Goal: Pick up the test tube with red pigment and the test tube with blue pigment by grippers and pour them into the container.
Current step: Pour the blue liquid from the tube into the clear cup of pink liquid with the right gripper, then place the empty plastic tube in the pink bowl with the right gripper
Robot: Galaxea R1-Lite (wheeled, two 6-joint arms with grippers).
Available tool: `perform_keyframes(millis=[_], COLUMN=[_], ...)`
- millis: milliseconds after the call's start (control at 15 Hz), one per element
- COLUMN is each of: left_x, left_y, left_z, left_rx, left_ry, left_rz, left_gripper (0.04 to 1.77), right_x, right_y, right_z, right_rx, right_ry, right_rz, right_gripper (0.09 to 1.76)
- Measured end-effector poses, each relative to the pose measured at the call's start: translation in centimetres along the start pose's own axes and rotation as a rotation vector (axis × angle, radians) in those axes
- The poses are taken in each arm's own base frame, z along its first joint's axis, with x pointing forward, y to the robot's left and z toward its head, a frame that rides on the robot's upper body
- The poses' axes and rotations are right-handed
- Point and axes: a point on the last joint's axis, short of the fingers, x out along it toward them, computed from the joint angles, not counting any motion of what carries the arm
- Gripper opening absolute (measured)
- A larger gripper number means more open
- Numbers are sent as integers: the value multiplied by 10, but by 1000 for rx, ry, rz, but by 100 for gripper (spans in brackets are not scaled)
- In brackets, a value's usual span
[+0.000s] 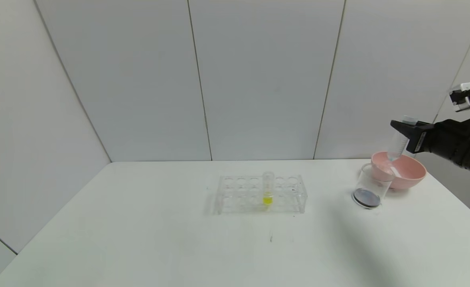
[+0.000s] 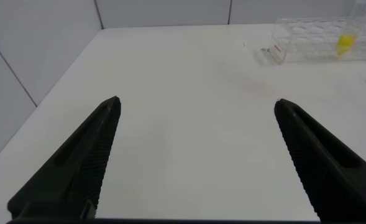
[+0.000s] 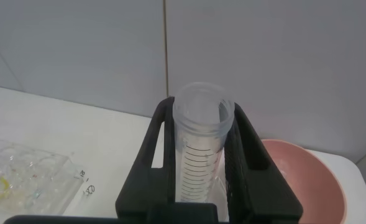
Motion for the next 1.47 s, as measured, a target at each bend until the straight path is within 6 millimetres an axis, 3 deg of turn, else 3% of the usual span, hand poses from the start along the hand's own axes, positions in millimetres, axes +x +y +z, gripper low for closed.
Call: perform_keyframes(millis=[267,533,1000,1333,1467], left_x=[0,0,0,0,0], left_y=[0,0,0,0,0], left_z=[0,0,0,0,0], left_rx=[0,0,0,0,0], left_ry=[0,0,0,0,0], left_rz=[0,0,0,0,0], left_gripper=[176,176,176,176,176], right_x=[-2,10,56,83,85], right_y=[-8,-39,-88,-107,-109], right_z=[-15,-24,-64,-90,-97], right_rx=[20,11,10,13,17], right_ry=[10,-13,-22,-20,-9], right_rz=[-38,-117,-318,-379,-377], right_gripper=[51,51,51,51,70])
